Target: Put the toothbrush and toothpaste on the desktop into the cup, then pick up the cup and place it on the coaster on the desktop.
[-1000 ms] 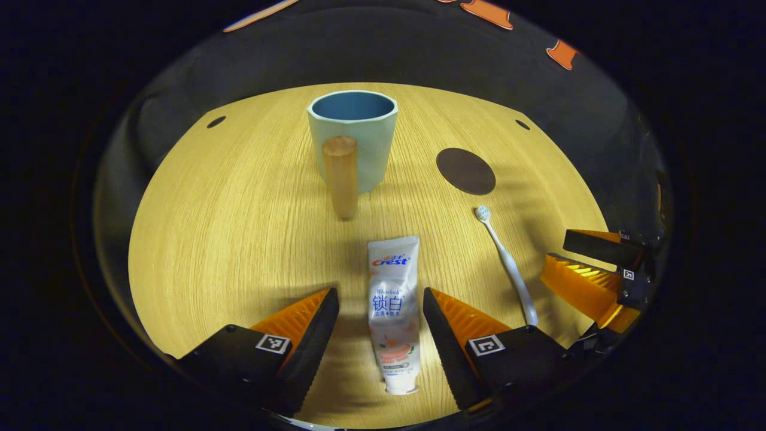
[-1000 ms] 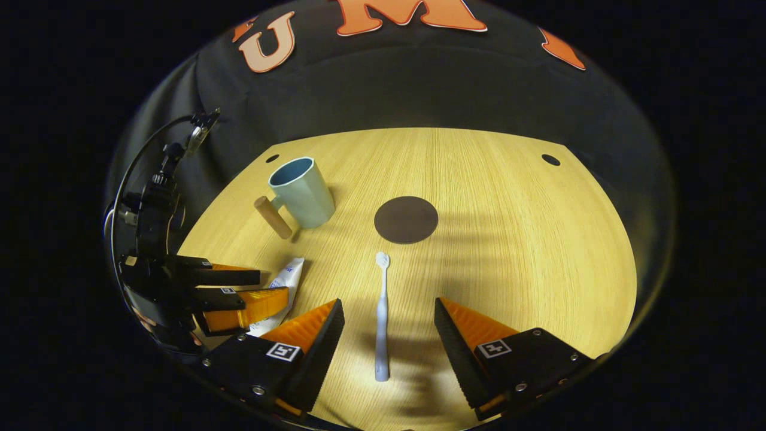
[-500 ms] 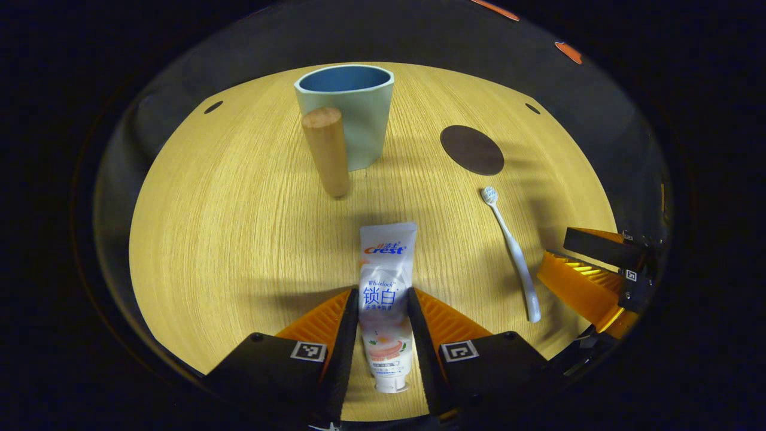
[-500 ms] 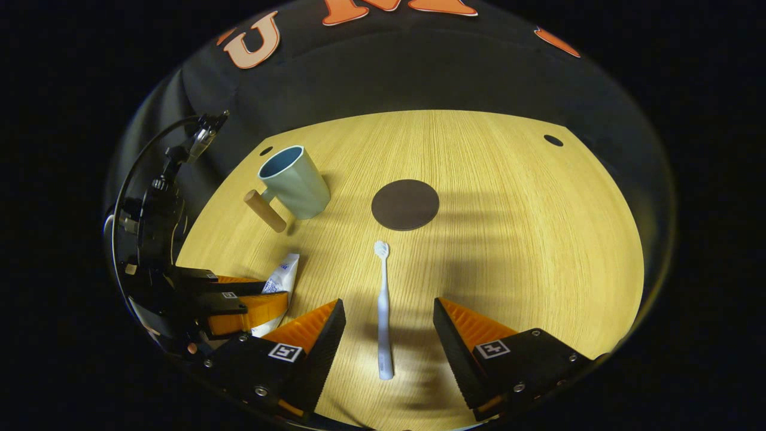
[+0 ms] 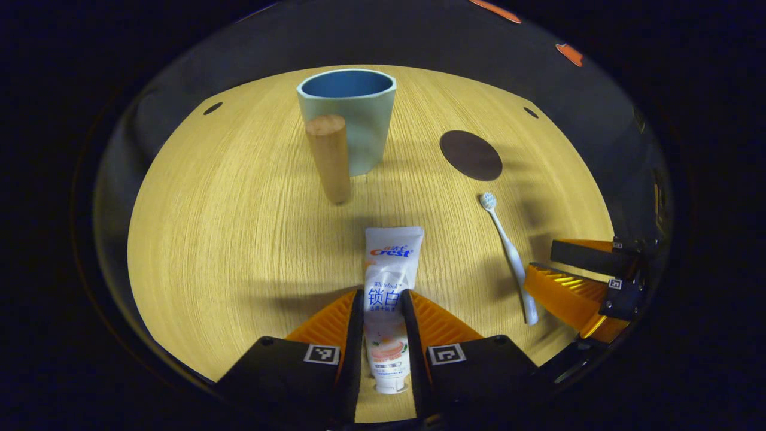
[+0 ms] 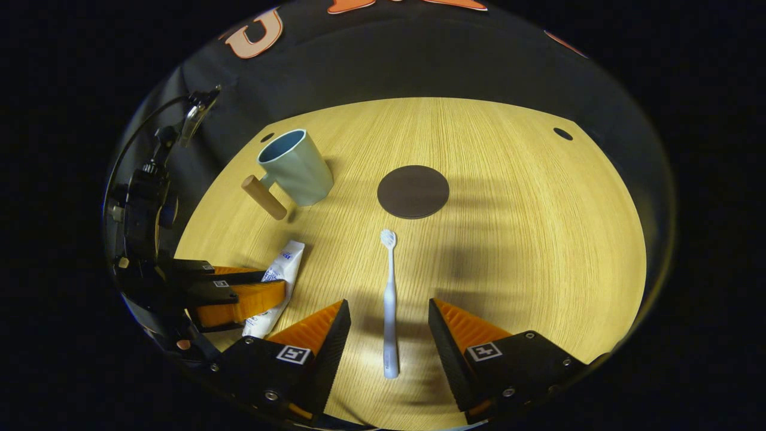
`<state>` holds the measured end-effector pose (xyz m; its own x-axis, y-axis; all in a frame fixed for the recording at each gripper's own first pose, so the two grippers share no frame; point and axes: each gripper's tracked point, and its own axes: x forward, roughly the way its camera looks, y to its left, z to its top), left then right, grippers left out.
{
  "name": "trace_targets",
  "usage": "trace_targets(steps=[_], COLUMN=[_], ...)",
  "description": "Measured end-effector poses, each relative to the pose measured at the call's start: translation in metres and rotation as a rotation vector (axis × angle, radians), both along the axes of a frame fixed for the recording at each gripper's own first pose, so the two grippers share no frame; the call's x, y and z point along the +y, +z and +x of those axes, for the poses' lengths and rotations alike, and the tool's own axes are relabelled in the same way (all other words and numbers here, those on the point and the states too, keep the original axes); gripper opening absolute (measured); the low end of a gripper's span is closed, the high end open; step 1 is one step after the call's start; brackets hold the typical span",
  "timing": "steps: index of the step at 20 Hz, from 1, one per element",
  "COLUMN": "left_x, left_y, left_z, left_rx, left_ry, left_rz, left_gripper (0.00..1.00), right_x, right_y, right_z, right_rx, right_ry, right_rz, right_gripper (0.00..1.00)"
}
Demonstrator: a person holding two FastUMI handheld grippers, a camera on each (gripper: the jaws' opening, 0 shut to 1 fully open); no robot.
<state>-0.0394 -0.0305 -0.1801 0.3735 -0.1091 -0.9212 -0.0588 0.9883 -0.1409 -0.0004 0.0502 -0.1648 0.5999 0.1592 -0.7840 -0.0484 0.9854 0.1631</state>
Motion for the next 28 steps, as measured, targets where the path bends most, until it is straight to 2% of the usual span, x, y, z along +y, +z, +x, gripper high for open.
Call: trace_targets(steps=[1,3,4,5,6,7,8,9,11,14,17,18,20,21,22,24,27,28], left_x=[-0.001,-0.002,-0.005,-0.006,-0.009,-0.012,-0.006,-0.006,-0.009,-0.01,-0.015,-0.014,-0.016,-0.019,-0.022,-0.024,-0.02,-0.021], left_y=[0.0,-0.004,0.0,0.001,0.004,0.003,0.01,0.008,0.011,0.008,0.006,0.006,0.006,0.007,0.005,0.003,0.004,0.01], left_z=[0.002,0.007,0.005,0.004,0.008,0.013,0.007,0.007,0.007,0.006,0.006,0.007,0.007,0.009,0.007,0.009,0.007,0.006], left_rx=[0.0,-0.014,-0.019,-0.021,-0.03,-0.037,-0.036,-0.021,-0.007,0.011,0.033,0.032,0.028,0.022,0.022,0.014,-0.008,-0.024], left_ry=[-0.01,-0.003,-0.014,-0.011,-0.007,-0.02,-0.008,0.011,-0.006,-0.01,-0.039,-0.058,-0.094,-0.103,-0.116,-0.145,-0.18,-0.184], left_rz=[-0.001,-0.025,-0.037,-0.054,-0.07,-0.083,-0.083,-0.087,-0.103,-0.116,-0.09,-0.072,-0.049,-0.052,-0.043,0.0,0.107,0.117], left_gripper=[0.4,0.4,0.31,0.31,0.22,0.22,0.16,0.16,0.16,0.35,0.39,0.44,0.45,0.49,0.62,0.7,0.71,0.58], right_x=[-0.001,0.0,0.001,0.002,0.002,0.003,0.004,0.004,0.005,0.005,0.004,0.004,0.003,0.002,0.0,-0.004,-0.009,-0.01], right_y=[-0.001,-0.001,-0.002,-0.003,-0.004,-0.006,-0.007,-0.008,-0.009,-0.009,-0.008,-0.009,-0.009,-0.008,-0.008,-0.007,-0.009,-0.012], right_z=[0.0,0.0,0.0,0.0,0.0,0.0,-0.001,-0.001,-0.001,0.0,0.0,0.0,0.001,0.001,0.001,0.001,0.002,0.001], right_rx=[0.003,0.006,0.009,0.013,0.017,0.022,0.027,0.032,0.03,0.026,0.033,0.032,0.028,0.028,0.029,0.029,0.033,0.039], right_ry=[0.005,0.01,0.011,0.014,0.016,0.019,0.023,0.027,0.03,0.027,0.028,0.029,0.024,0.021,0.019,0.01,-0.007,-0.009], right_rz=[-0.008,-0.016,-0.018,-0.018,-0.02,-0.024,-0.027,-0.031,-0.037,-0.033,-0.035,-0.036,-0.034,-0.03,-0.028,-0.029,-0.026,-0.024], right_gripper=[0.79,0.78,0.78,0.77,0.77,0.77,0.77,0.77,0.77,0.78,0.77,0.77,0.78,0.78,0.77,0.77,0.77,0.77])
